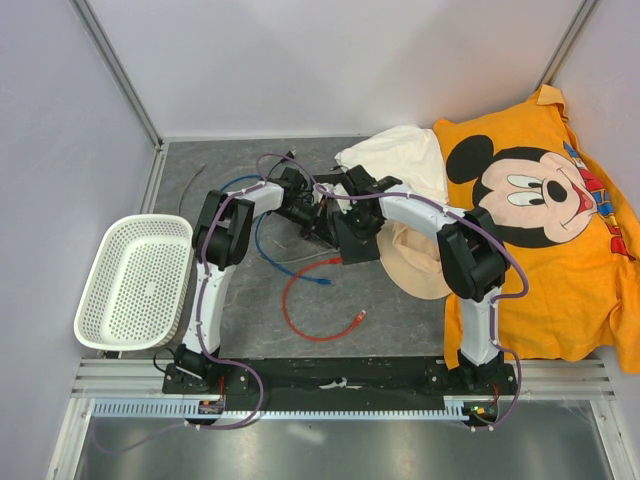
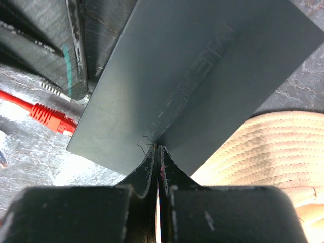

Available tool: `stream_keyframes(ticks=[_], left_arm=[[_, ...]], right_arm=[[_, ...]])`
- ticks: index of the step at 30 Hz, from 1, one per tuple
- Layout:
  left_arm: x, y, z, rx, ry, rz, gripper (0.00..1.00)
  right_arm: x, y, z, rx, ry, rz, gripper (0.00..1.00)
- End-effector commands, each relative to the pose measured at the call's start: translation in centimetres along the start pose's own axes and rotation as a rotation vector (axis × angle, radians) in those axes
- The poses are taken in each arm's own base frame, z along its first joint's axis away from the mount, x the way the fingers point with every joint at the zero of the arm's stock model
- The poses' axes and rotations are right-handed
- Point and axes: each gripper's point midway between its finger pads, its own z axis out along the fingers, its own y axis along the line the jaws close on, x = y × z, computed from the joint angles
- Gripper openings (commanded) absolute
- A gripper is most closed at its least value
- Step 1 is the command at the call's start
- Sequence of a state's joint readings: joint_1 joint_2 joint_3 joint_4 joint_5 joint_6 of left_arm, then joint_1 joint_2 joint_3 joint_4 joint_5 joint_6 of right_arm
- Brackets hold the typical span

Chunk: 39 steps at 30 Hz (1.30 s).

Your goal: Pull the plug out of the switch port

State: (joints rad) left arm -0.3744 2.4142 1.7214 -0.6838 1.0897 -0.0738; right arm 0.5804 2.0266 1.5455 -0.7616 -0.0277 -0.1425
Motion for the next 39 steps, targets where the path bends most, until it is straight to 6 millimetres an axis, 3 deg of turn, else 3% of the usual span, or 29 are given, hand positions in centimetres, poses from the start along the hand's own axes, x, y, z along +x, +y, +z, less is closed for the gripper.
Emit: stream_keyframes(ticks=[1,14,20,23,25,26,27,28,30,31,35,39], left_arm=[[2.8,2.5,-0.5,-0.144,0.059,0.015,0.01],[6.0,3.6,-1.6,-0.195,0.162,0.054,0.02],[6.8,2.6,-2.1,-0.147,0.164,0.018,0.02],[5.2,2.2,-4.3,-0.172,0.11,0.047,0.01],[2.6,2.2,-6.6,-0.204,0.05,0.092,0.01],[2.3,2.2,-7.6,-0.227,0.05,0.09,0.02],[1.7,3.0,-8.8,-0.243,0.041,0.105,0.01],[-0.2,2.6,-10.0,-0.268,0.014,0.162,0.02],[-0.1,4.1,-11.9,-0.327,0.046,0.169,0.01],[-1.3,3.9,-13.1,-0.355,0.036,0.213,0.02],[-0.3,7.1,-17.0,-0.547,0.179,0.326,0.02],[2.0,8.9,-19.4,-0.665,0.307,0.352,0.01]], right_arm=[[1.7,0.2,3.3,0.007,0.075,0.01,0.0],[1.9,0.2,3.9,0.029,0.094,0.003,0.0],[1.5,0.3,3.7,0.04,0.086,-0.008,0.0],[1.6,0.3,3.7,0.04,0.086,-0.009,0.0],[1.8,0.4,3.8,0.038,0.092,-0.011,0.0],[1.8,0.4,3.9,0.04,0.092,-0.011,0.0],[1.6,0.5,3.9,0.038,0.092,-0.014,0.0],[1.6,0.5,3.9,0.037,0.092,-0.014,0.0],[1.0,0.6,3.9,0.037,0.081,-0.018,0.0],[1.0,0.7,4.0,0.037,0.082,-0.018,0.0],[0.6,0.6,4.0,0.041,0.076,-0.018,0.0],[0.7,0.6,4.1,0.04,0.078,-0.02,0.0]])
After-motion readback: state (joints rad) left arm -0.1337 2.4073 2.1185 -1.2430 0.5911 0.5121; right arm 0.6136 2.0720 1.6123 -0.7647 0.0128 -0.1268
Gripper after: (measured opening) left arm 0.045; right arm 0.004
